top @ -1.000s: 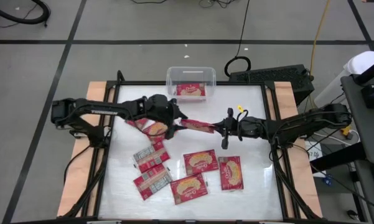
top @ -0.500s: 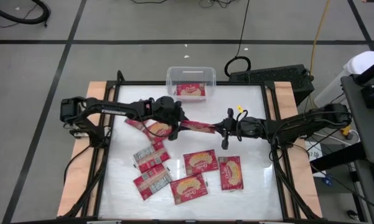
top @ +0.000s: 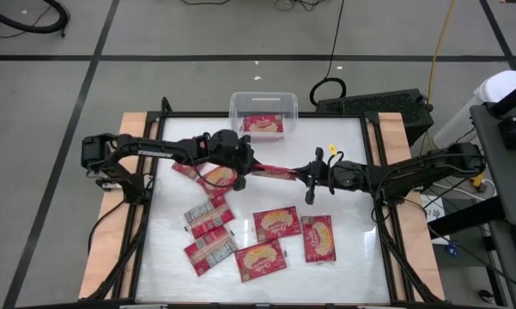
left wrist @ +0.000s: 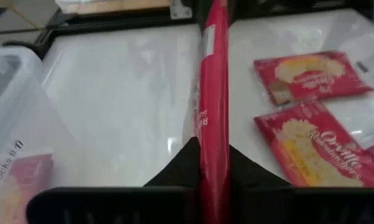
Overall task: Sort popcorn bags into baskets
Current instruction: Put the popcorn bag into the transparent bin
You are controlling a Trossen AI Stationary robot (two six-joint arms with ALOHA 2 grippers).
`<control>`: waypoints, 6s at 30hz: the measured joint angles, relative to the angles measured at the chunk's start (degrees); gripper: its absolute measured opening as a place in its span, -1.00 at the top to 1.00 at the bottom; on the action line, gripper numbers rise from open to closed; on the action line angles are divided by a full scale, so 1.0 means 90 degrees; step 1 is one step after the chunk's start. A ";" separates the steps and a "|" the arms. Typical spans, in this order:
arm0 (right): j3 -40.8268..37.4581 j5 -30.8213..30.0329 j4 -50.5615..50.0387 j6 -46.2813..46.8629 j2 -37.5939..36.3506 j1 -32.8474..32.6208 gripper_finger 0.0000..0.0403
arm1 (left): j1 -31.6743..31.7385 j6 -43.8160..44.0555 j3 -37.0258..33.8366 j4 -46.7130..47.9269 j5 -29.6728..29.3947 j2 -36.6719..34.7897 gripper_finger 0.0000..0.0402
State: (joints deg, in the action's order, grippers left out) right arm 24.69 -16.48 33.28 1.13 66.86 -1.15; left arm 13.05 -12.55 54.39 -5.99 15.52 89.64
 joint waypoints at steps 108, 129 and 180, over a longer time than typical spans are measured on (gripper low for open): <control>-0.0007 -0.0654 -0.0921 0.1290 -0.0329 -0.0842 0.13 | 0.3343 -0.0347 0.2756 0.1561 -0.0980 0.1216 0.06; -0.0007 -0.0291 -0.1528 0.2731 -0.0326 -0.1250 0.13 | 0.2017 -0.0145 0.1095 0.2978 0.0296 -0.1109 0.53; 0.0540 -0.0845 -0.0422 0.0363 0.2848 -0.2111 0.95 | -0.1258 0.1121 -0.2623 -0.1611 -0.1626 -0.1782 0.54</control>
State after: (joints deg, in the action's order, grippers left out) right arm 29.55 -24.09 29.48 4.39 92.49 -20.15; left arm 1.73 -2.47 30.79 -20.49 0.89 73.60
